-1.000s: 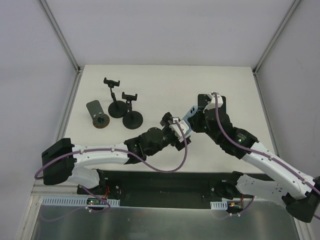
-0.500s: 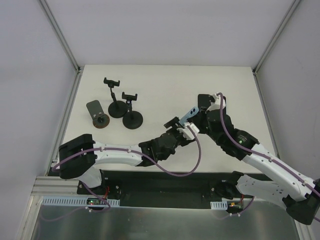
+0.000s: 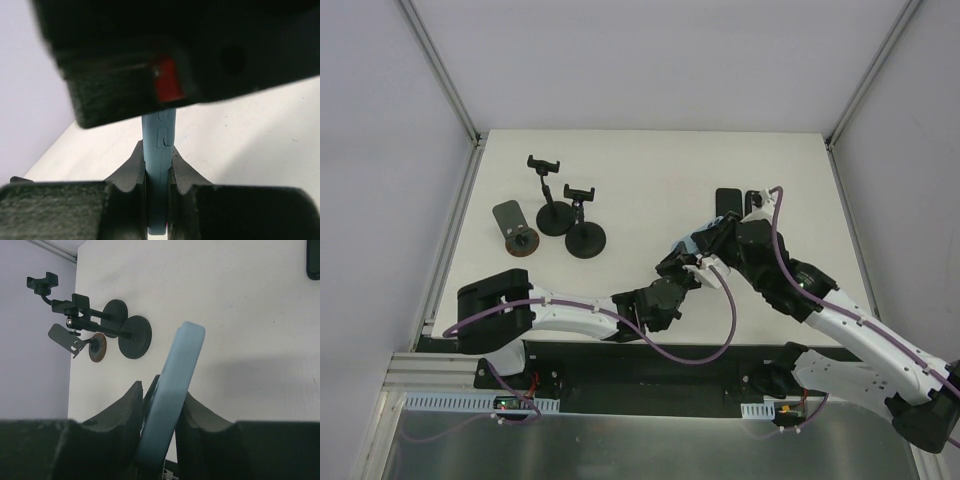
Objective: Remove the phone from the phone stand
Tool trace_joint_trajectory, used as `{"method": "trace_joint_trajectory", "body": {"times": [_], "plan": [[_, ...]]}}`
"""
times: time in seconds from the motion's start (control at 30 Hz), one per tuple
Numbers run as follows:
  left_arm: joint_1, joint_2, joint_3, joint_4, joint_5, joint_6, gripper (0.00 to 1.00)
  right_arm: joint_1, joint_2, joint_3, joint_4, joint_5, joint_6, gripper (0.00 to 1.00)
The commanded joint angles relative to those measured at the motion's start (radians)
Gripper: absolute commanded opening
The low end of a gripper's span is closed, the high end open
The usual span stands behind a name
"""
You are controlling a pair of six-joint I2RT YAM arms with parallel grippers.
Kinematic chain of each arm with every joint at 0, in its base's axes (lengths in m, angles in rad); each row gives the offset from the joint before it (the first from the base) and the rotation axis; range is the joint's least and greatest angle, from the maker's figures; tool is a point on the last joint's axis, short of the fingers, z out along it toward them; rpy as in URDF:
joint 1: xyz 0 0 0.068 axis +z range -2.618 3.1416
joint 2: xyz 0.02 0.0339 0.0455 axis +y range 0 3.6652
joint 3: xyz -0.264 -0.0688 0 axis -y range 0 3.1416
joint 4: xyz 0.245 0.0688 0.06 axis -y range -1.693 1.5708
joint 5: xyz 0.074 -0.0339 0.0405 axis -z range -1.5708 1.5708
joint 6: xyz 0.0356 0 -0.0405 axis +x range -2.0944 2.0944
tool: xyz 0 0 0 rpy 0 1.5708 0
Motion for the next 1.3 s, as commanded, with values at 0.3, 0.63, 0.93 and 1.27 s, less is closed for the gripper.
{"method": "trace_joint_trajectory", "body": {"times": [0.3,0.63,0.93,1.27], "plan": [[0.014,-0.067,-0.026,0.061,0.001,-0.166,0.0,-0.039,-0.139,0.037,0.117,0.043,-0.191,0.99],[0.215,-0.288,-0.109,-0.266,0.473,-0.746,0.0,-0.128,-0.201,-0.033,0.21,-0.057,-0.46,0.96],[0.382,-0.377,-0.178,-0.257,0.827,-1.028,0.0,-0.157,-0.127,-0.114,0.437,-0.391,-0.554,0.96],[0.42,-0.379,-0.208,-0.157,0.933,-1.112,0.0,-0.155,0.046,-0.096,0.534,-0.436,-0.468,0.96]]}}
